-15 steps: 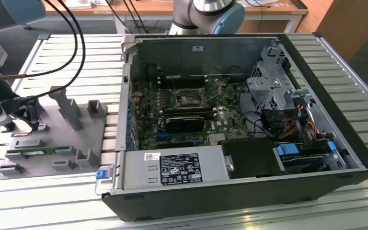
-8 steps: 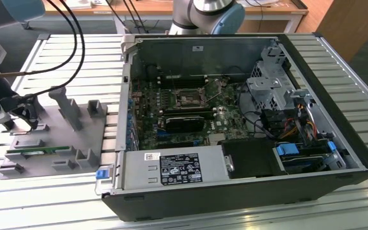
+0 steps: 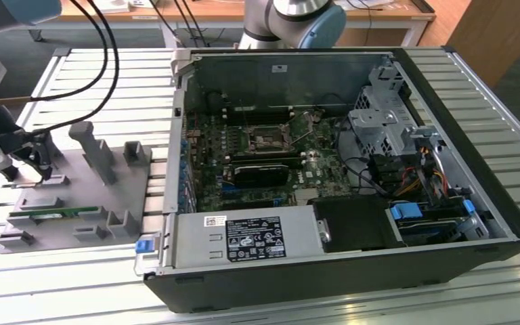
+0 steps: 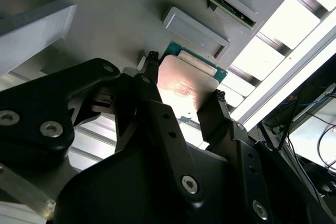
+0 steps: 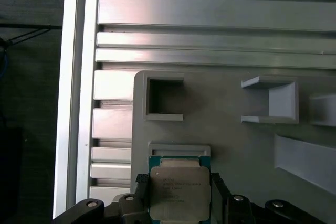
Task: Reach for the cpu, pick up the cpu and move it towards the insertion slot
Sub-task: 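Pick up the cpu and move it towards the insertion slot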
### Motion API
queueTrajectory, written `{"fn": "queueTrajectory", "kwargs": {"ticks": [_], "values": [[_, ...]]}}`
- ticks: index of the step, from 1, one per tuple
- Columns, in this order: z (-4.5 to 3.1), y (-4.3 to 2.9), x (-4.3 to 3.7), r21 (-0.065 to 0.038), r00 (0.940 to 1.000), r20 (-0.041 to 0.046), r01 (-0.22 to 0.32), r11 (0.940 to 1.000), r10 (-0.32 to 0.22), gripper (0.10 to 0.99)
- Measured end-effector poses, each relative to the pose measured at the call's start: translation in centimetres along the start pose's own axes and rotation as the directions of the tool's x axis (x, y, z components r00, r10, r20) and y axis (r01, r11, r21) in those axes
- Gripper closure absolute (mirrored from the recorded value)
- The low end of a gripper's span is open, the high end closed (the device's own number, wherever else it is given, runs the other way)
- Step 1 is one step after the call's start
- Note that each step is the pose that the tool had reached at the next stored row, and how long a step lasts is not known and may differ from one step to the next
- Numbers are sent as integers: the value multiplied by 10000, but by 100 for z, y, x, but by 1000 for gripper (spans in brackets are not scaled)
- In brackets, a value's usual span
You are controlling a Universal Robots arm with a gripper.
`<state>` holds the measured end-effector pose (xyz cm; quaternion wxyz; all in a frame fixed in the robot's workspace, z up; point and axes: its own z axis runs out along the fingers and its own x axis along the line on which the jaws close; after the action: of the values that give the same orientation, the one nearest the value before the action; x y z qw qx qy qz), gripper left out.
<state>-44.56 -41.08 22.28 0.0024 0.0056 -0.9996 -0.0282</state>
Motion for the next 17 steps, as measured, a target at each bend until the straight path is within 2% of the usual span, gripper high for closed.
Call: {"fn": "queueTrajectory", "kwargs": {"ticks": [17], "values": [[-149,24,1,27,10000,-1,0,10000,0,541]]}}
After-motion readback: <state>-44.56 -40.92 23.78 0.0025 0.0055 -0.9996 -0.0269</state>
